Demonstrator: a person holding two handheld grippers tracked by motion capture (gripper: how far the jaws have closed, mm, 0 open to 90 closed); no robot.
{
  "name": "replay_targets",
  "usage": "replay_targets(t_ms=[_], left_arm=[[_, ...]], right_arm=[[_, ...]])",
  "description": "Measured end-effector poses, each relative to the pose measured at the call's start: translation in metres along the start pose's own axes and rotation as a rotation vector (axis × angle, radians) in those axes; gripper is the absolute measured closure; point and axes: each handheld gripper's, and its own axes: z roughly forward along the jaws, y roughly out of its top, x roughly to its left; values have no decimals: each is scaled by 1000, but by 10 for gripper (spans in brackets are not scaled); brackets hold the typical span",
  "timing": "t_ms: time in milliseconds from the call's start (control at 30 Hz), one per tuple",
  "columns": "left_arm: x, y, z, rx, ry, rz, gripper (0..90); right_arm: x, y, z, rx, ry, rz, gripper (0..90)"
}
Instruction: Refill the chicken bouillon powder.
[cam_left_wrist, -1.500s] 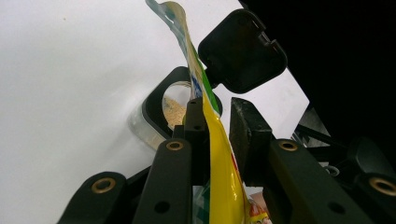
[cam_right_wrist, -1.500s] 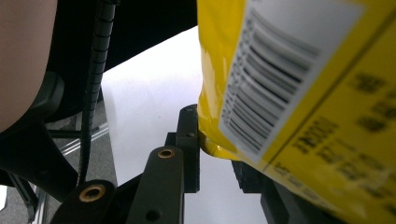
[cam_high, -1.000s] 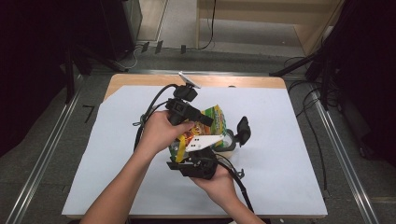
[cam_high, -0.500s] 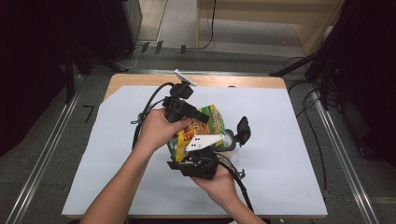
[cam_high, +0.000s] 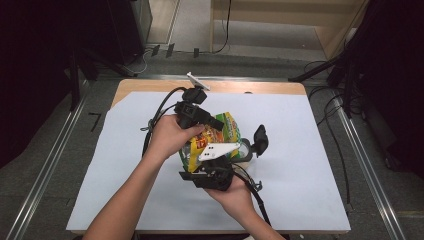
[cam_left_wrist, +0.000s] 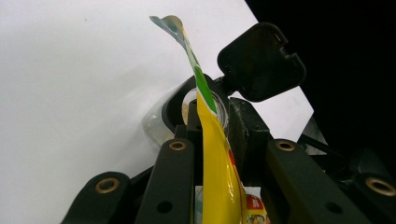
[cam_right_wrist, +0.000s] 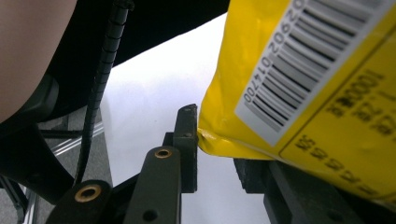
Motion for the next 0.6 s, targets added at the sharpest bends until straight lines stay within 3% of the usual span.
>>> replay_targets(t_ms=[233, 600], left_arm=[[-12, 9, 1, 22, 41, 30, 792], [-15, 12, 1, 26, 63, 32, 792]], right_arm=[[-1, 3, -2, -29, -3, 12, 741], [-2, 3, -3, -42, -19, 11, 729]])
